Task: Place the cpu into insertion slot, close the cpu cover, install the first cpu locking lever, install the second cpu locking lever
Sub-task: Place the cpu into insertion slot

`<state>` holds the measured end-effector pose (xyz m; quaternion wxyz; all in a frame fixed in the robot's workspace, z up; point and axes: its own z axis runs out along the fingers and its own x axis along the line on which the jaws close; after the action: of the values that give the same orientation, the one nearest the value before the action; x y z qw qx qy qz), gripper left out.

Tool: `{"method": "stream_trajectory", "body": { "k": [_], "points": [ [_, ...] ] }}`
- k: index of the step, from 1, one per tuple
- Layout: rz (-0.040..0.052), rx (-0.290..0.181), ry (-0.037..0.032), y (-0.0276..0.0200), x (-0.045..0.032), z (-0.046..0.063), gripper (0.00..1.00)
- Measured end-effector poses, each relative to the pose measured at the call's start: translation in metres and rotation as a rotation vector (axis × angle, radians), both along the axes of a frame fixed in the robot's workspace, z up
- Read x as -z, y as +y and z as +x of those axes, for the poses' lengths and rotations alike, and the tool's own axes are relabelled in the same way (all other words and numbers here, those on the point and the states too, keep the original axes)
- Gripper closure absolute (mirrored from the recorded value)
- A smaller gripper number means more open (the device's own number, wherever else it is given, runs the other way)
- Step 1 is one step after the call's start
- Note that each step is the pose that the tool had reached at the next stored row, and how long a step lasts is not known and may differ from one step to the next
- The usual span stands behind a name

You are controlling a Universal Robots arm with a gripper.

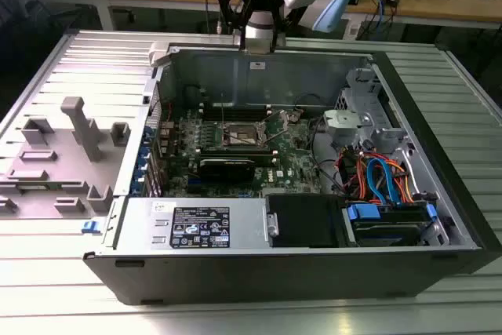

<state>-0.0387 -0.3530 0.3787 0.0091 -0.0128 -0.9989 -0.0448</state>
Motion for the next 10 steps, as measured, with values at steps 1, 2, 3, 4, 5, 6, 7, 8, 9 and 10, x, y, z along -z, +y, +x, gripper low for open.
{"method": "stream_trajectory", "body": {
  "k": [1,2,3,4,5,6,7,8,9,10],
  "points": [
    [0.0008,0.0,-0.0001,0.0,0.0,0.0,0.45],
    [0.0023,0.0,-0.0001,0.0,0.0,0.0,0.45],
    [0.0023,0.0,0.0001,-0.0015,0.0,0.0,0.45],
    [0.0023,0.0,0.0,-0.0034,0.0,0.0001,0.45],
    [0.002,0.001,0.0,-0.006,0.0003,0.0001,0.45],
    [0.0019,0.005,-0.0001,-0.0068,0.0006,0.0001,0.45],
    [0.002,0.012,-0.0001,-0.0069,0.001,0.0001,0.45],
    [0.0015,0.035,0.0,-0.0069,0.0017,0.0001,0.45],
    [0.0013,0.057,0.0,-0.0071,0.0022,0.0001,0.45],
    [0.0014,0.06,0.0,-0.0072,0.0023,0.0,0.45]
  ]
}}
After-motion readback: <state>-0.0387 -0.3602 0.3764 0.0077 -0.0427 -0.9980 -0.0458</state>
